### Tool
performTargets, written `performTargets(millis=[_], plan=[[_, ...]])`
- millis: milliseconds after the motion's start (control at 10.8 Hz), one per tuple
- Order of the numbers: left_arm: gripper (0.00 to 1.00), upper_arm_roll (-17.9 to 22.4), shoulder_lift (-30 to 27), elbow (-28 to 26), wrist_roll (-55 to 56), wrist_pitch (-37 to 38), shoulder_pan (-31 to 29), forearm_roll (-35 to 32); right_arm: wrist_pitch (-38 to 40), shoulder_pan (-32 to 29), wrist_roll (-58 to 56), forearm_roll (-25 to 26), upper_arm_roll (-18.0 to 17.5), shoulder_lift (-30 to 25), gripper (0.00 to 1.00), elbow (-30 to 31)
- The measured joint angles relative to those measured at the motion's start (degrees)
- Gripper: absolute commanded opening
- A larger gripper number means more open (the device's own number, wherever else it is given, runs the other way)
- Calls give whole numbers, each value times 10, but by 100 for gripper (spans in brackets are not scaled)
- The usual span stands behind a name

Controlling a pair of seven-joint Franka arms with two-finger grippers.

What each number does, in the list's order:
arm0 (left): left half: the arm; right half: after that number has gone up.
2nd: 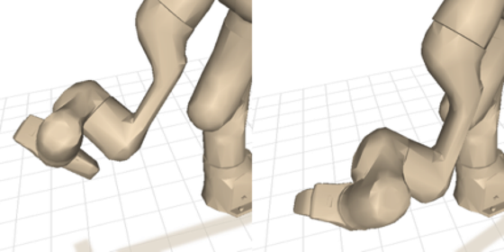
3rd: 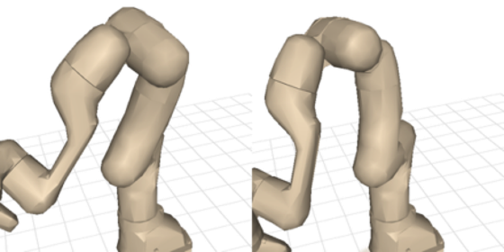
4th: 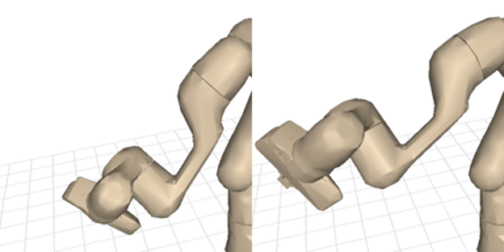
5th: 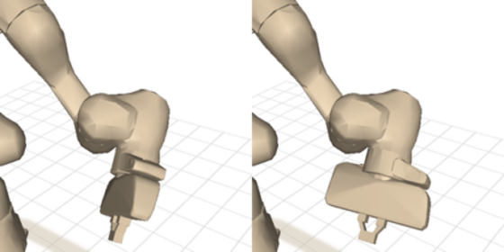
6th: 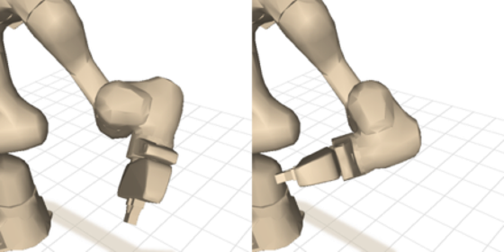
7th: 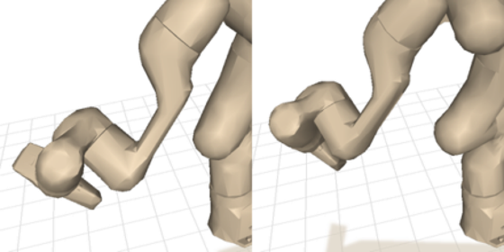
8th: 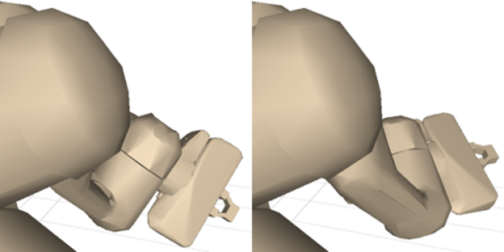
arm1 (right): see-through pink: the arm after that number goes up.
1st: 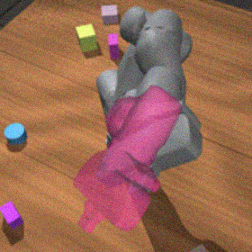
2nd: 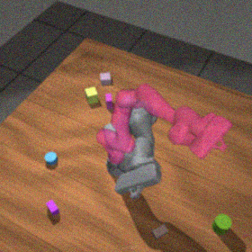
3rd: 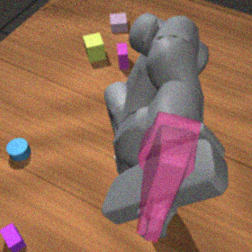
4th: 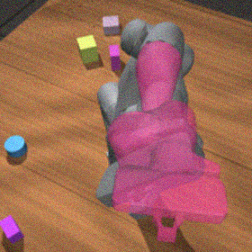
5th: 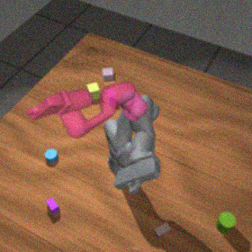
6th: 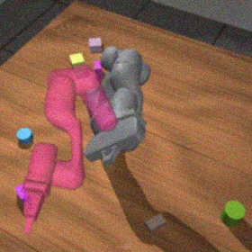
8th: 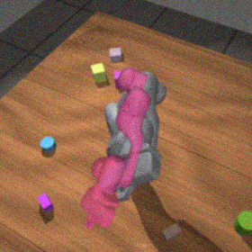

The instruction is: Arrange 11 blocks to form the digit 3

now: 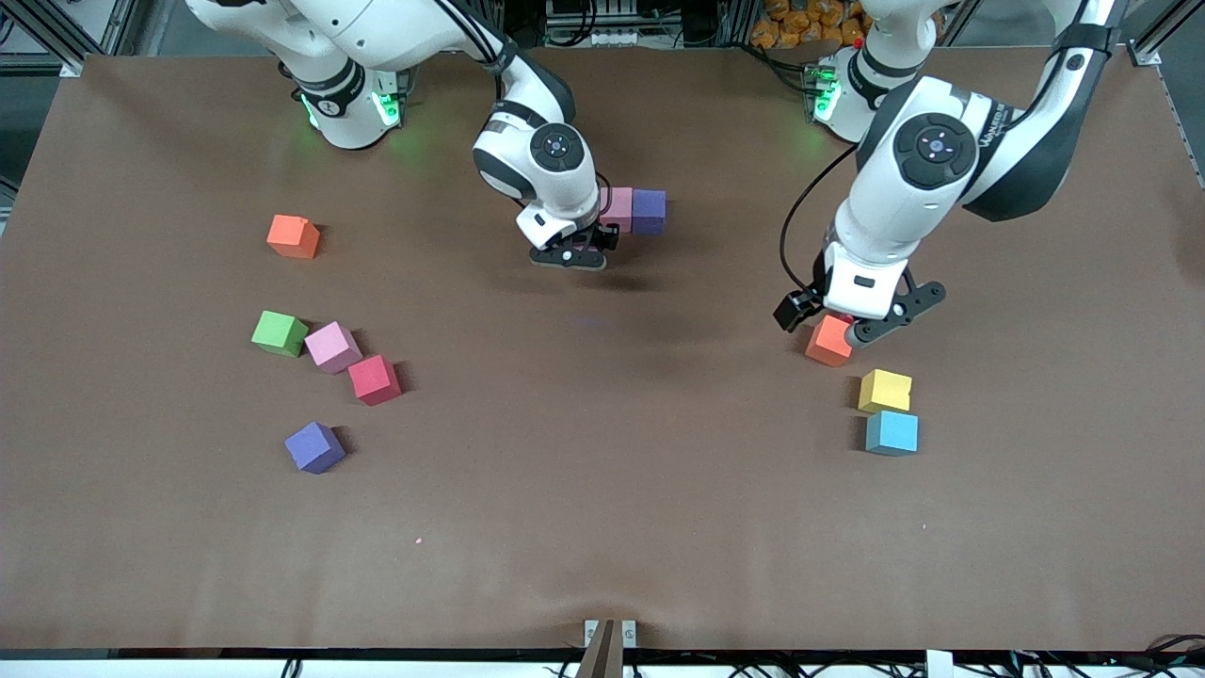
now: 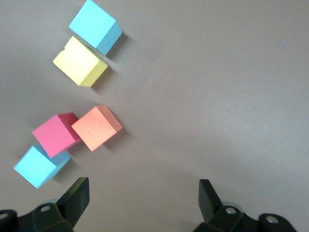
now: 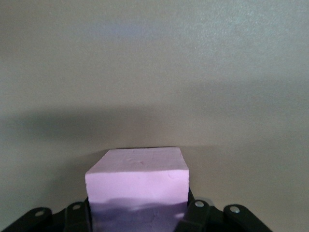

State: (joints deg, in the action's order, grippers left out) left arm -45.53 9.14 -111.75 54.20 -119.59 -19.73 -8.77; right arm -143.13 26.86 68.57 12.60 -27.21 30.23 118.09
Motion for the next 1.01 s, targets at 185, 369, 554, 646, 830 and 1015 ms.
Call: performTargets(millis=[185, 369, 554, 646, 830, 1015], plan=[[100, 12, 3, 0, -88, 6, 0, 0, 0, 0, 0, 1, 0, 3, 28, 0], [100, 32, 5, 0, -148, 8, 0, 0, 2, 3, -1, 11, 0, 3, 28, 0], [100, 45, 13, -1, -177, 12, 0, 0, 7, 8, -10, 24, 0, 4, 28, 1], [100, 48, 19, -2, -190, 13, 0, 0, 8, 8, -17, 24, 0, 4, 28, 1], [100, 59, 33, -2, -229, 13, 0, 0, 9, 9, -19, 25, 0, 4, 28, 1], [100, 66, 46, -3, -246, 13, 0, 0, 10, 10, -24, 25, 0, 4, 28, 1]])
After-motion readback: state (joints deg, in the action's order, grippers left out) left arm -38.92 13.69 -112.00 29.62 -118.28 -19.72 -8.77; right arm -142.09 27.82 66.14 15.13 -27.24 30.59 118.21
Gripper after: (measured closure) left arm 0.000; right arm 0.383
